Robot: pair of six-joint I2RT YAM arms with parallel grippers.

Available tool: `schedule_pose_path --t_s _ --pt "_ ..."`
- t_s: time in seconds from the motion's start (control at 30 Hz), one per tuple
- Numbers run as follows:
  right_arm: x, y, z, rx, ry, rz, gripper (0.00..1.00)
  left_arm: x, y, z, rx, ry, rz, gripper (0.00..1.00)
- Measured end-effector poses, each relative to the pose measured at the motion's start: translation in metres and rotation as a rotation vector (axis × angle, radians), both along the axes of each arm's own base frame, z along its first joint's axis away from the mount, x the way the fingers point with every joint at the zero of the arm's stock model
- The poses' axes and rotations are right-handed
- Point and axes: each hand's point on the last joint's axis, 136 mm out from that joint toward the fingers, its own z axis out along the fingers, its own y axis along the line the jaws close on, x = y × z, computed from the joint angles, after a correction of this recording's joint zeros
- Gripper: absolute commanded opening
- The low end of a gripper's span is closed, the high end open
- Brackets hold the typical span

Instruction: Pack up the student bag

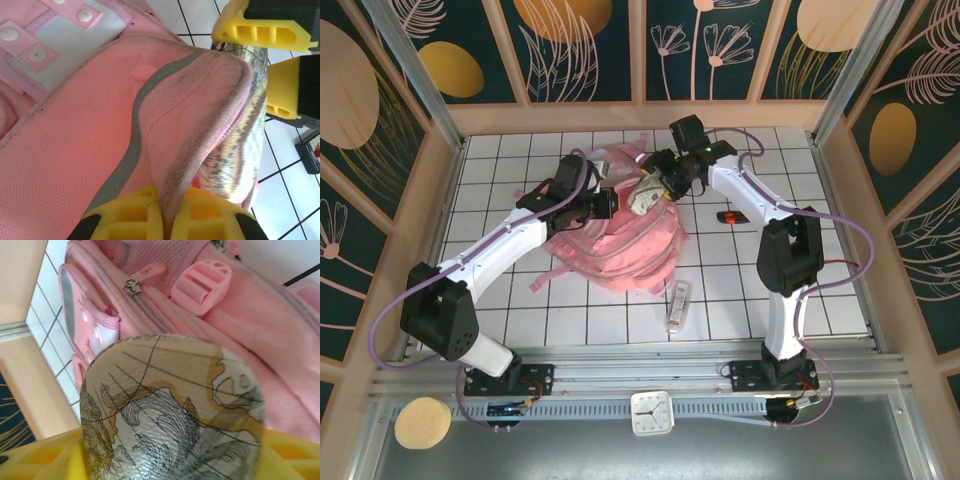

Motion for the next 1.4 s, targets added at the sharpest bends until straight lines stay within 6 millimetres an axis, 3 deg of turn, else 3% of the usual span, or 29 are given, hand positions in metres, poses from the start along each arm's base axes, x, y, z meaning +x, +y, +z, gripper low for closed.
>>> schedule_pose_path --t_s 0.13,0.2,0.27,0.33,0.83,0.9,1.13,1.27,1.4 --pt "0.0 0.008 0.001 0.021 -0.006 0.004 0.73 0.001 0.001 0.0 0.004 -0.002 0.005 0.0" --pt "0.002 0.01 0.002 0.03 -0.013 0.004 0.63 0.001 0.002 0.0 0.007 -0.003 0.009 0.0" --pt "0.002 0.011 0.0 0.039 -0.016 0.003 0.35 0.002 0.003 0.0 0.012 -0.006 0.015 0.0" --pt "0.0 0.011 -0.005 0.047 -0.007 0.0 0.3 0.003 0.005 -0.001 0.018 -0.009 0.023 0.0" --pt "-0.032 0.007 0.007 -0.002 -0.025 0.025 0.32 0.006 0.004 -0.005 0.004 0.017 0.061 0.0" --pt "-0.036 0.016 0.004 -0.002 -0.018 0.041 0.36 0.007 0.003 -0.006 -0.01 0.025 0.065 0.0" --pt "-0.044 0.065 -0.01 -0.012 0.012 0.116 0.68 0.01 0.005 -0.005 -0.02 0.028 0.095 0.0" --pt "-0.047 0.061 -0.012 -0.016 0.008 0.114 0.74 0.011 0.006 -0.005 -0.021 0.026 0.101 0.0" --pt "-0.06 0.047 -0.003 0.027 -0.01 0.118 0.71 0.009 0.003 -0.005 -0.027 0.031 0.09 0.0"
